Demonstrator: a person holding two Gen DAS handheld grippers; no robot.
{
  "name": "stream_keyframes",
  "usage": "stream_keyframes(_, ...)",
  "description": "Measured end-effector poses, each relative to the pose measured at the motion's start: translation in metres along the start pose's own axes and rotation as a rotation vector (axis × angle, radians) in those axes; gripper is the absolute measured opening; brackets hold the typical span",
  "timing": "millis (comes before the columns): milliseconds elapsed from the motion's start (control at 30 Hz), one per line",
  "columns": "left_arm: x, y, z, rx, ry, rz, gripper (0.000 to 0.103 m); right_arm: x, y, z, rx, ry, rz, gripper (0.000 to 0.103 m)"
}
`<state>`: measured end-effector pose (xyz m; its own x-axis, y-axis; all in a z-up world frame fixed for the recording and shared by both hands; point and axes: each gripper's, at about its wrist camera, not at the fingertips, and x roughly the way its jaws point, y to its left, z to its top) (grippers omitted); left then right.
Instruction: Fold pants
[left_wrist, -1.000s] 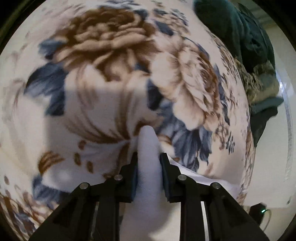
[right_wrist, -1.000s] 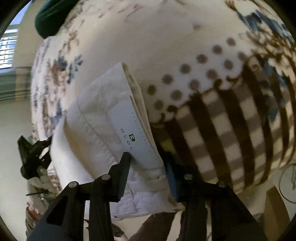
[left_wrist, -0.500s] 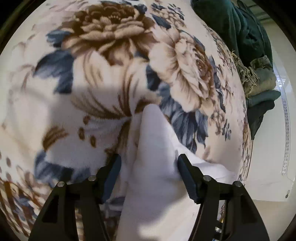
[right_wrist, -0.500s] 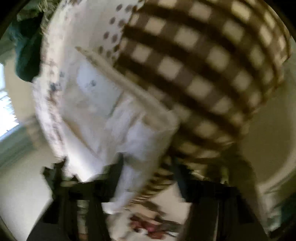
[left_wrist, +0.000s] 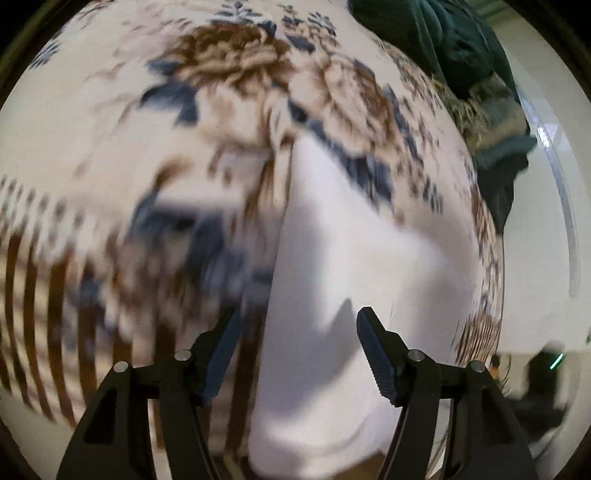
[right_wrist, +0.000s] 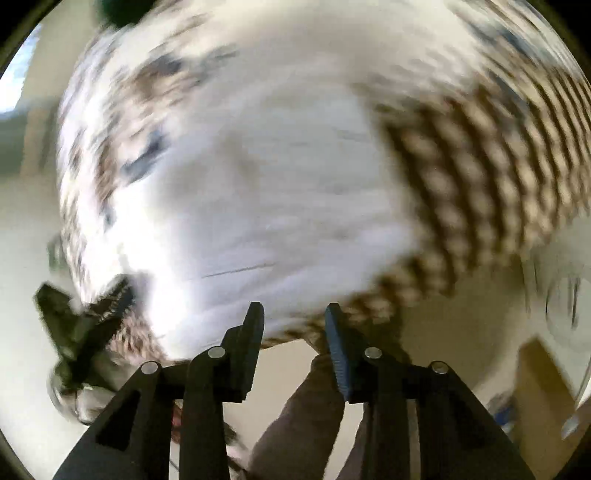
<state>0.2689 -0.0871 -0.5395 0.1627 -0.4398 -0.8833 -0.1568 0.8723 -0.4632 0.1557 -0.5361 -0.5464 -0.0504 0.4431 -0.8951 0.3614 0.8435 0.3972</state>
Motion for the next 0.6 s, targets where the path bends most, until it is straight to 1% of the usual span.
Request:
stream_keyframes(67, 0.007, 0.004, -0.029, 0.008, 0.042, -0.014, 0.060, 0.014, 0.057, 0.010, -0.122, 0.047, 0.017, 0.037)
stream_keyframes(100, 0.011, 0.007, -0.043, 0.005, 0.064, -0.029, 0.053, 0.025, 0.081, 0.015, -0.167, 0.074, 0.014, 0.037)
stream_keyframes(133, 0.014, 0.010, -0.059, 0.004, 0.073, -0.031, 0.051, 0.038, 0.106, 0.018, -0.219, 0.097, 0.005, 0.037)
stream_keyframes(200, 0.006, 0.017, -0.081, -0.005, 0.037, -0.046, 0.051, 0.063, 0.147, 0.018, -0.318, 0.139, -0.010, 0.037)
stream_keyframes(267, 0.000, 0.029, -0.094, -0.056, 0.039, -0.071, 0.051, 0.089, 0.174, 0.015, -0.381, 0.201, -0.041, 0.037)
stream_keyframes(300, -0.002, 0.035, -0.101, -0.082, 0.047, -0.083, 0.051, 0.098, 0.183, 0.012, -0.402, 0.216, -0.068, 0.037)
stream_keyframes(367, -0.003, 0.041, -0.117, -0.084, 0.086, -0.054, 0.050, 0.111, 0.199, 0.013, -0.433, 0.227, -0.104, 0.037)
stream_keyframes(400, -0.006, 0.050, -0.127, -0.114, 0.096, -0.044, 0.048, 0.113, 0.209, 0.014, -0.442, 0.227, -0.111, 0.037)
stream_keyframes(433, -0.010, 0.057, -0.132, -0.155, 0.091, -0.052, 0.048, 0.114, 0.214, 0.012, -0.450, 0.225, -0.123, 0.041)
stream_keyframes(467, -0.015, 0.064, -0.134, -0.201, 0.077, -0.068, 0.049, 0.117, 0.220, 0.010, -0.457, 0.220, -0.146, 0.047)
stream_keyframes(500, -0.020, 0.069, -0.134, -0.240, 0.051, -0.079, 0.049, 0.121, 0.222, 0.010, -0.458, 0.215, -0.175, 0.058)
stream_keyframes(533, -0.024, 0.072, -0.130, -0.260, 0.023, -0.085, 0.049, 0.126, 0.221, 0.011, -0.460, 0.211, -0.203, 0.061)
stream_keyframes(600, -0.028, 0.071, -0.114, -0.255, -0.025, -0.106, 0.051, 0.141, 0.221, 0.012, -0.450, 0.221, -0.260, 0.061)
